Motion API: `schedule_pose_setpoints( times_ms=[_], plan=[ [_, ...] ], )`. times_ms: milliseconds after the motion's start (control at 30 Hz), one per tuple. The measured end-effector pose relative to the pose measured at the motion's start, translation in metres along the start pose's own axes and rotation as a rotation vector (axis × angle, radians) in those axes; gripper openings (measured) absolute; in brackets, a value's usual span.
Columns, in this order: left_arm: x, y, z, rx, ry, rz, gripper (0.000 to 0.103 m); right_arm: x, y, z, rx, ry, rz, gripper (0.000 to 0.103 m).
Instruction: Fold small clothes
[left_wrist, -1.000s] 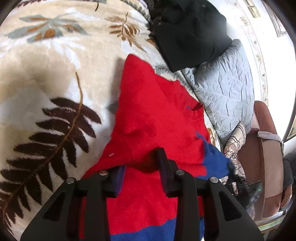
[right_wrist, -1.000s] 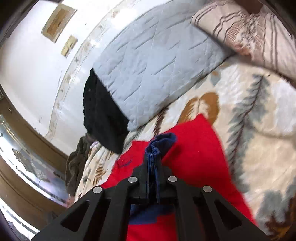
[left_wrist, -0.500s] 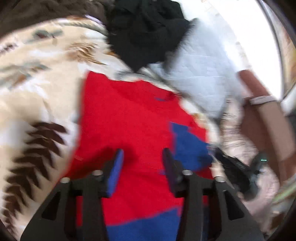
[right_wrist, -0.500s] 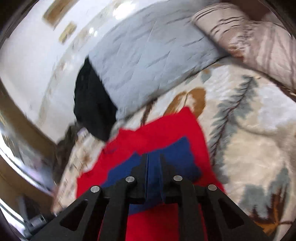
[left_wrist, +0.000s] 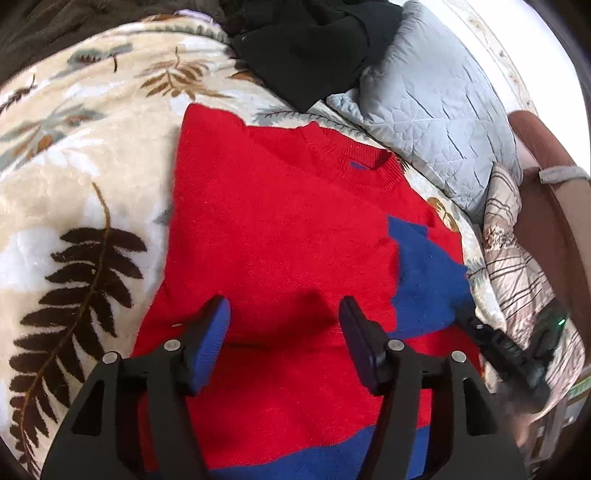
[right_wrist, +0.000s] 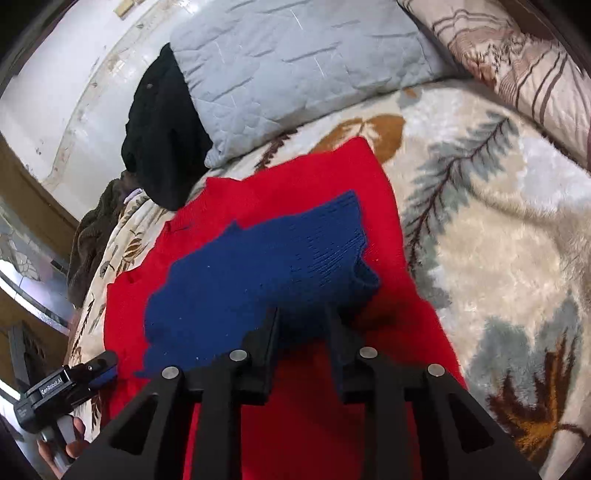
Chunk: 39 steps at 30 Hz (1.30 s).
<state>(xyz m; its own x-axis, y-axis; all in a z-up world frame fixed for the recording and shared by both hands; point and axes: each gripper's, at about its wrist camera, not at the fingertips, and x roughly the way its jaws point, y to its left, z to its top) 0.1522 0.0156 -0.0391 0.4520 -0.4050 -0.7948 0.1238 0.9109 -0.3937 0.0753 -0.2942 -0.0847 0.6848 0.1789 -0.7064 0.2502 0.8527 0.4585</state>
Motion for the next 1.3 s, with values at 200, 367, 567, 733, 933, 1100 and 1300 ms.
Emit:
schedule_pose_setpoints(
  times_ms=[200,367,567,733,933,1100,1300],
  plan=[
    [-0.005,-0.017,-0.015,0.113,-0.001,0.066,0.065,-0.035,0.000,-0.016,-0.005,0.100,-0.042,0.041],
    [-0.013,-0.031,-0.045,0.159,0.086,0.102,0.066,-0.055,-0.010,-0.055,-0.116,0.221,-0.110,0.044],
    [-0.076,-0.025,-0.075,0.123,0.150,-0.006,0.066,-0.112,-0.034,-0.067,-0.041,0.159,-0.040,0.045],
    [-0.105,0.011,-0.106,0.087,0.186,0.023,0.066,-0.146,-0.069,-0.092,-0.046,0.145,-0.055,0.050],
    [-0.113,0.029,-0.159,0.020,0.279,-0.005,0.066,-0.160,-0.098,-0.121,0.005,0.173,0.003,0.050],
    [-0.112,0.033,-0.183,-0.029,0.336,-0.064,0.066,-0.160,-0.096,-0.137,-0.032,0.226,0.055,0.050],
    [-0.107,0.026,-0.191,-0.005,0.380,-0.063,0.066,-0.152,-0.080,-0.150,-0.148,0.284,0.085,0.050]
  ],
)
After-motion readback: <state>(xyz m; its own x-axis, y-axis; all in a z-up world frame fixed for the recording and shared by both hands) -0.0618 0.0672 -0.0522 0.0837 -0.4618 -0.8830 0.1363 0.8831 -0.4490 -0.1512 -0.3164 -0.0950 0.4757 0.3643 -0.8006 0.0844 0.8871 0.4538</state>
